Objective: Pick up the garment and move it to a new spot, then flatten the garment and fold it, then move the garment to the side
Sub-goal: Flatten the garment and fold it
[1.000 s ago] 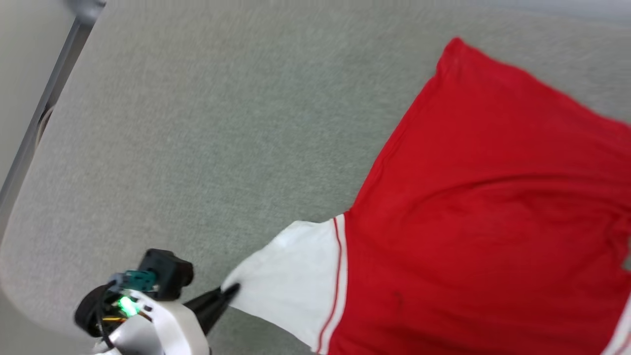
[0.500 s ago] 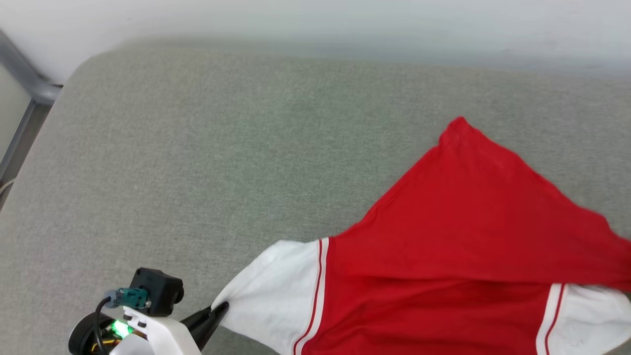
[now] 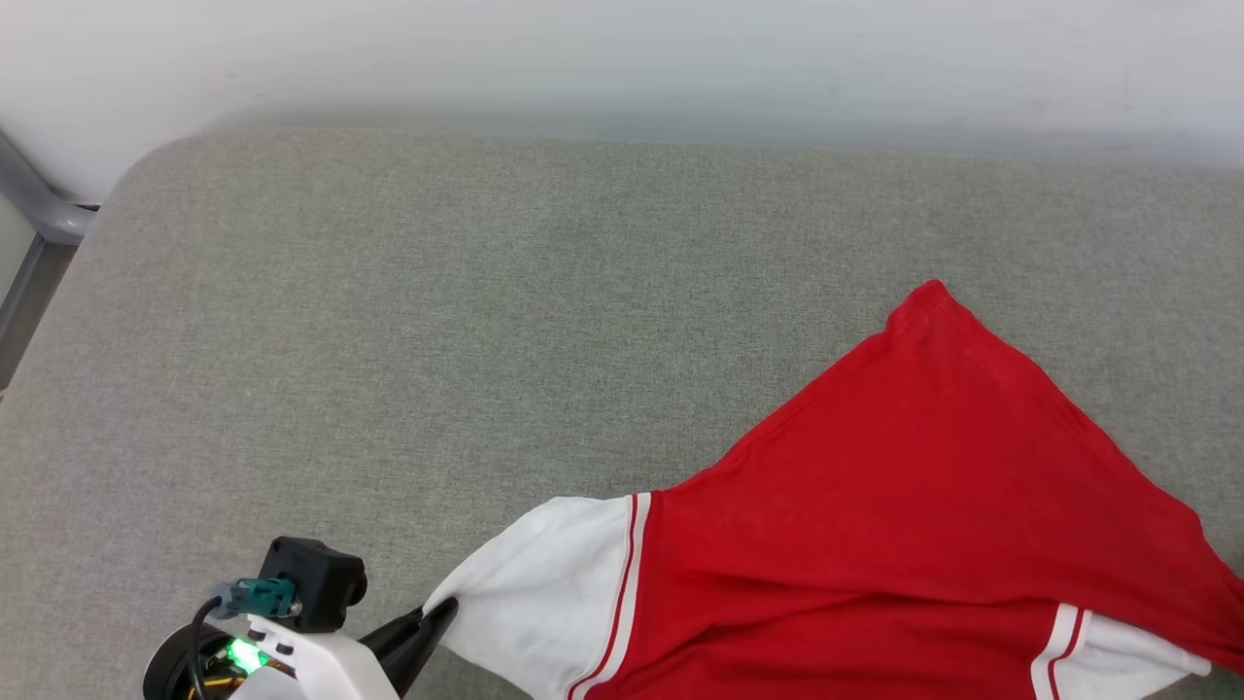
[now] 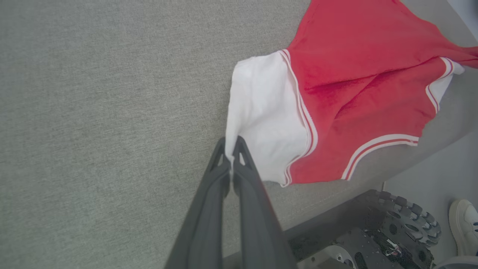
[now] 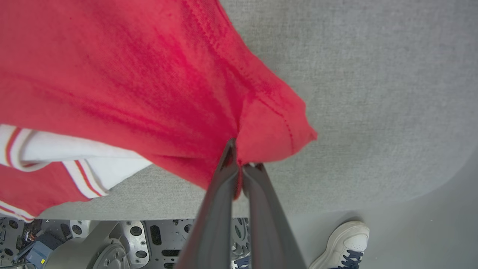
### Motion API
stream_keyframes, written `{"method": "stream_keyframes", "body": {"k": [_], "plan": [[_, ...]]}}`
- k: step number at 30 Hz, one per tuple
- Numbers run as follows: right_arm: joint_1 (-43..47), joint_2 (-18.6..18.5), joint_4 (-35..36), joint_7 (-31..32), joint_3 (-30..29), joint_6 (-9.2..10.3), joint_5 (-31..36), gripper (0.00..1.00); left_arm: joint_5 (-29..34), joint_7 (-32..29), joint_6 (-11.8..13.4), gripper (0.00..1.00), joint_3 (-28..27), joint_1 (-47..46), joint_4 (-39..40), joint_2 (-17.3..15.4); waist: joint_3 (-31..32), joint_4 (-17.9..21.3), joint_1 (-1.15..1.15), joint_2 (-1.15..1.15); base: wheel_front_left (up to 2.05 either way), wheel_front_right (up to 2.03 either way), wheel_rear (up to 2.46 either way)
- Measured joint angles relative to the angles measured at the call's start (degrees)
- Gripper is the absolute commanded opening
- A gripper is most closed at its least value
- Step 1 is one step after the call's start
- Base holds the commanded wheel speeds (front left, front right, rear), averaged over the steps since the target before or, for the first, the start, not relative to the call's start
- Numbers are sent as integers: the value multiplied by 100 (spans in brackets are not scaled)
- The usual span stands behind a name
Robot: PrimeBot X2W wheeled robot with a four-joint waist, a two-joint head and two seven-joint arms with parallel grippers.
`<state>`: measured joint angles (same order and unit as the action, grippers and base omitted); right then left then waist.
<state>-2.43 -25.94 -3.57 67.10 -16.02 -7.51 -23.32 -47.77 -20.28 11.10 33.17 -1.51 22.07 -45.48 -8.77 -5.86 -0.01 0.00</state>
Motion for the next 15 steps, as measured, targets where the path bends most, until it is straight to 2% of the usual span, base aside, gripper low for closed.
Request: {"method": "stream_keyframes", "body": {"k": [3,4,5,15], "plan": [[3,-2,70,15,8,1,-55,0,14,31,0,0,-2,-13,0,10,-10,3,0,0,0,0,0],[-7,-26,119,-2,29,1,-74,44,19,36,0,0,-2,-15,-2,13,-19,2,0,0,0,0,0],[-31,-60,155,-1,41,1,-100,100,21,37,0,0,-2,-20,1,15,-28,1,0,0,0,0,0],[-1015,-318,960,204,339,1,-443,100,137,48,-35,0,33,-166,120,44,-266,-146,1,0,0,0,0]]}}
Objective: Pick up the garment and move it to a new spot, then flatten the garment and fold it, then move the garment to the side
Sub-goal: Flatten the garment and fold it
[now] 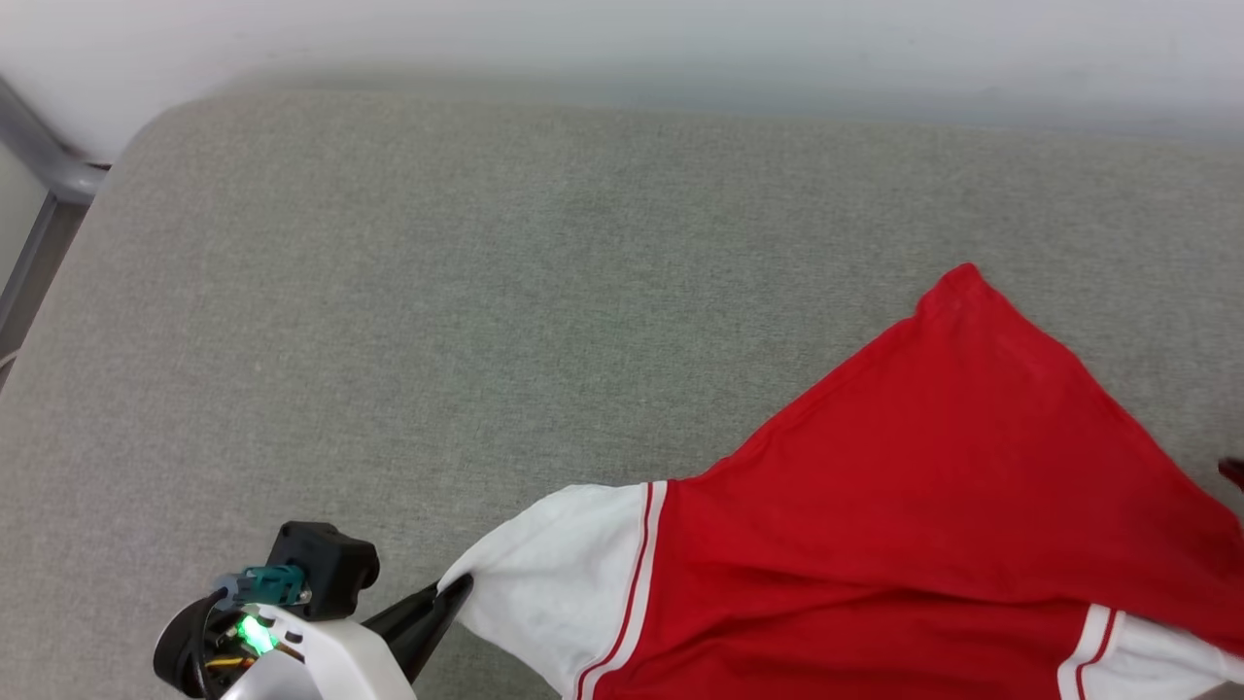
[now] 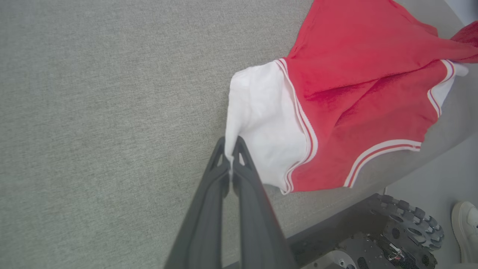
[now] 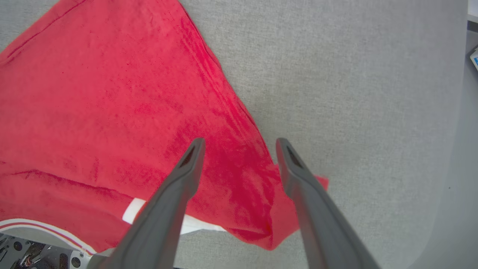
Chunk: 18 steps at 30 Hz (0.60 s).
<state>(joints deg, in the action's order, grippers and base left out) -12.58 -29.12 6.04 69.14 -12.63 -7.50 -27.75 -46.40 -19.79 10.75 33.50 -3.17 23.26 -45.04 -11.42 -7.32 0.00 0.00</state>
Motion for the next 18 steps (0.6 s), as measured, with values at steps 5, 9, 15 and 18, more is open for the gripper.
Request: {"method": "stream_keyframes", "body": {"k": [5,9,15,18], "plan": [[-738,71,271,218,315,0,-26,100,137,3,-26,0,45,-176,169,16,-241,-191,0,0,0,0,0],[-1312,203,233,413,689,0,175,100,208,-2,-74,0,92,-325,259,64,-471,-412,0,0,0,0,0],[-1963,242,-390,495,968,0,539,100,281,-2,-177,0,213,-531,269,248,-820,-835,1,0,0,0,0],[-2167,234,-799,438,1014,0,692,100,297,8,-232,0,271,-605,221,307,-979,-1051,0,0,0,0,0]]}}
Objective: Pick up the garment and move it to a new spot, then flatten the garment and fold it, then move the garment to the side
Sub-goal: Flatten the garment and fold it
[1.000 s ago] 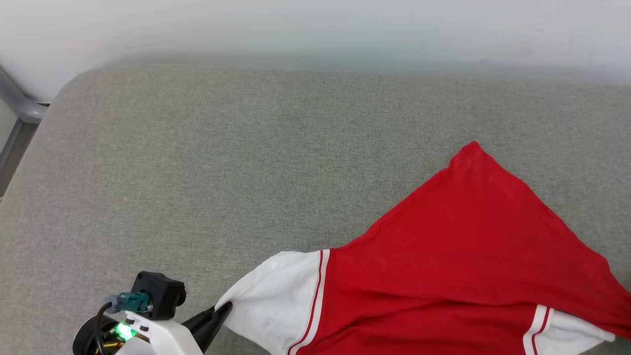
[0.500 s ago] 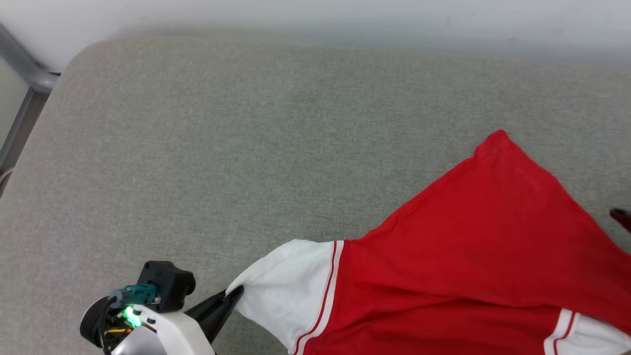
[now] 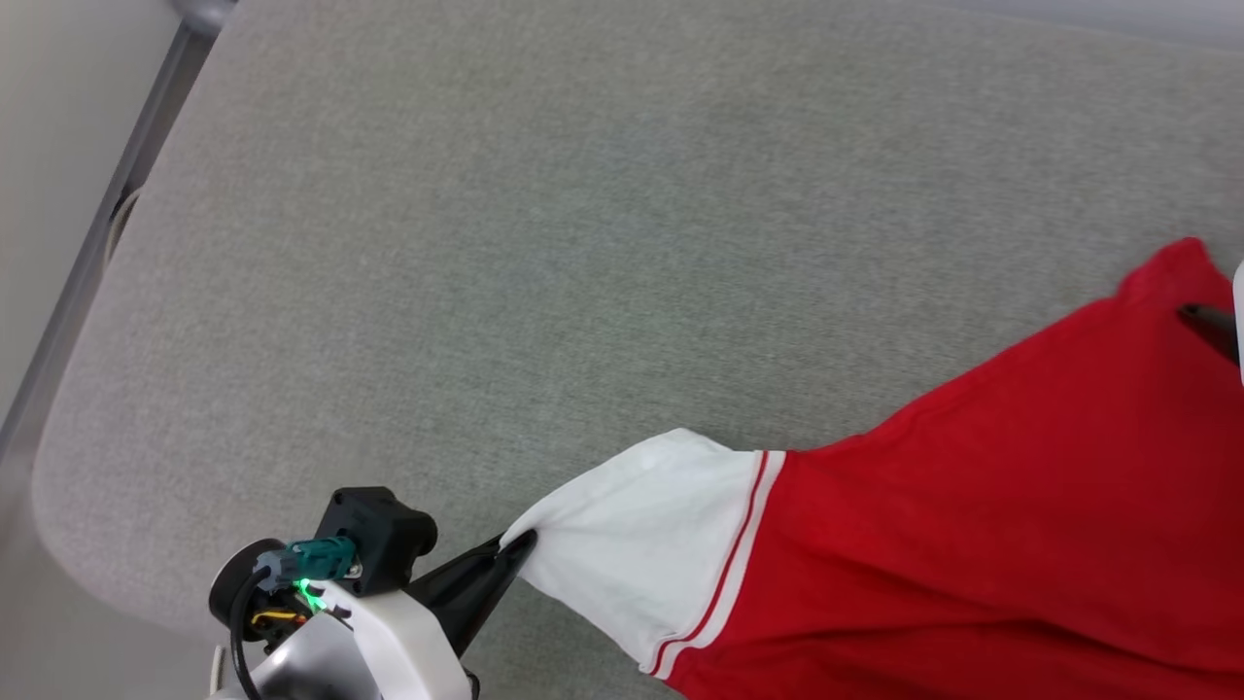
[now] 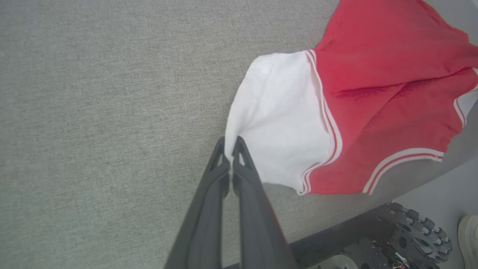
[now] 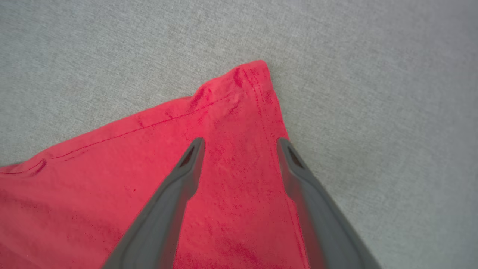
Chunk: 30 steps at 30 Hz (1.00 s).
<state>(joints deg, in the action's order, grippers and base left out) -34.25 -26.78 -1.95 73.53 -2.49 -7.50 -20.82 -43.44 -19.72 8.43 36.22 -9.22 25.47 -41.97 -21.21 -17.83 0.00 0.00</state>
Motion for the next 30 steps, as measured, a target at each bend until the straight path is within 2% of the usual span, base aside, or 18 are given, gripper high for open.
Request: {"method": "stream_keyframes", "body": {"k": [8,17,18,19,20,30], "plan": [[-240,-71,-843,-272,16,0,305,100,63,46,-135,0,141,-178,-105,203,-316,-422,0,0,0,0,0],[-266,-168,-1217,-400,101,0,416,100,91,74,-170,0,203,-213,-167,270,-424,-543,0,0,0,0,0],[-264,-172,-1243,-398,107,0,404,67,91,75,-170,0,204,-222,-169,272,-429,-542,0,0,0,0,0],[-263,-178,-1252,-399,116,0,388,28,91,75,-171,0,203,-230,-174,277,-434,-541,0,0,0,0,0],[-258,-187,-1259,-421,133,0,369,0,90,75,-171,0,204,-237,-181,279,-438,-541,0,0,0,0,0],[-330,-57,-1466,-1307,282,-3,260,0,91,204,-132,0,82,-275,-256,261,-209,-390,0,0,0,0,0]]}}
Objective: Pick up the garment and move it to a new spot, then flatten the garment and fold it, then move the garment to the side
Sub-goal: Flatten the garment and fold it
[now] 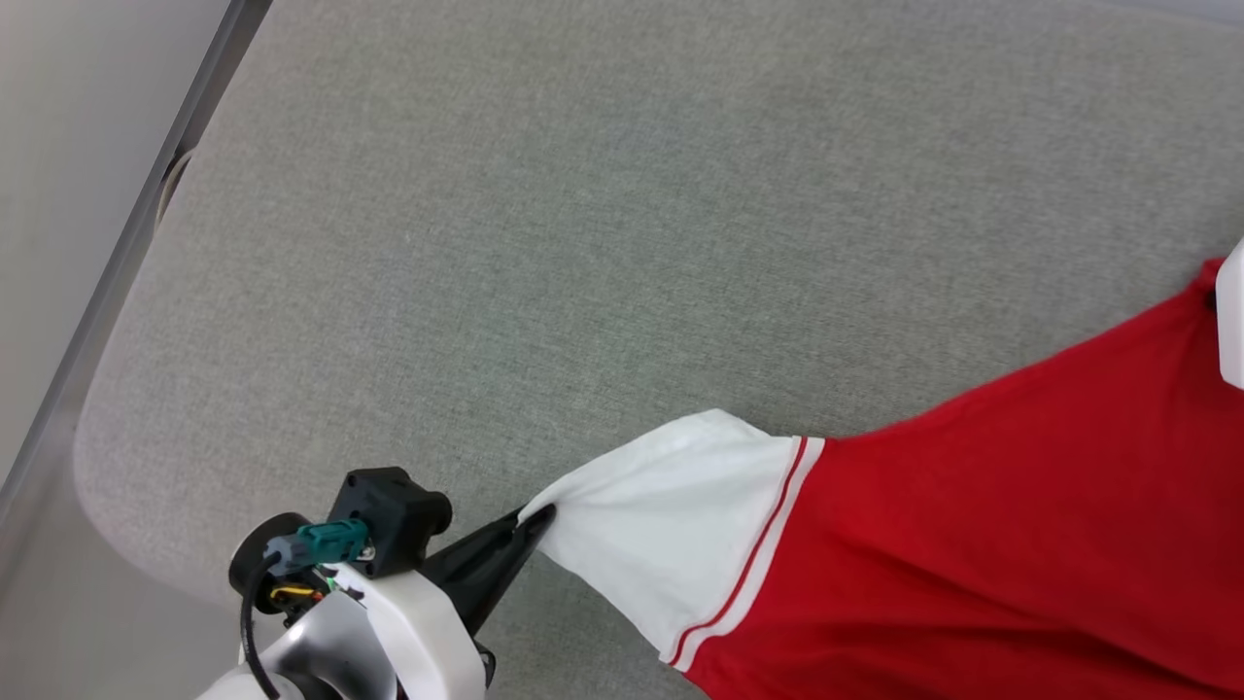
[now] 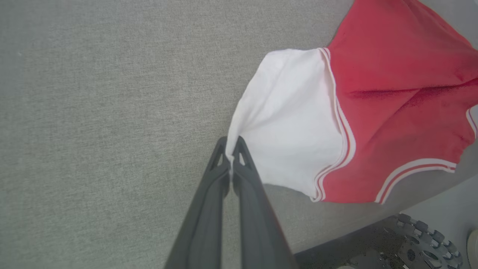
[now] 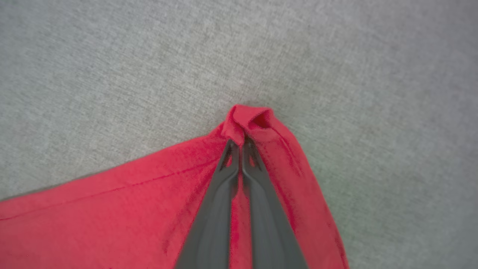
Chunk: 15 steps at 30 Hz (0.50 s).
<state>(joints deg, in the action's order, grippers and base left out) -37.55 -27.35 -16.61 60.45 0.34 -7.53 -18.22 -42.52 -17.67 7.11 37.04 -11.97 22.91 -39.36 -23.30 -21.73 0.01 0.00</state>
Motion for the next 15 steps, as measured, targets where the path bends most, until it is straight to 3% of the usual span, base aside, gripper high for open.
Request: {"method": "stream_keyframes", "body": {"k": [15], "plan": [[-361,3,-22,-1568,233,1,-419,0,49,385,303,0,-579,21,144,-311,825,753,0,0,0,0,0]]}}
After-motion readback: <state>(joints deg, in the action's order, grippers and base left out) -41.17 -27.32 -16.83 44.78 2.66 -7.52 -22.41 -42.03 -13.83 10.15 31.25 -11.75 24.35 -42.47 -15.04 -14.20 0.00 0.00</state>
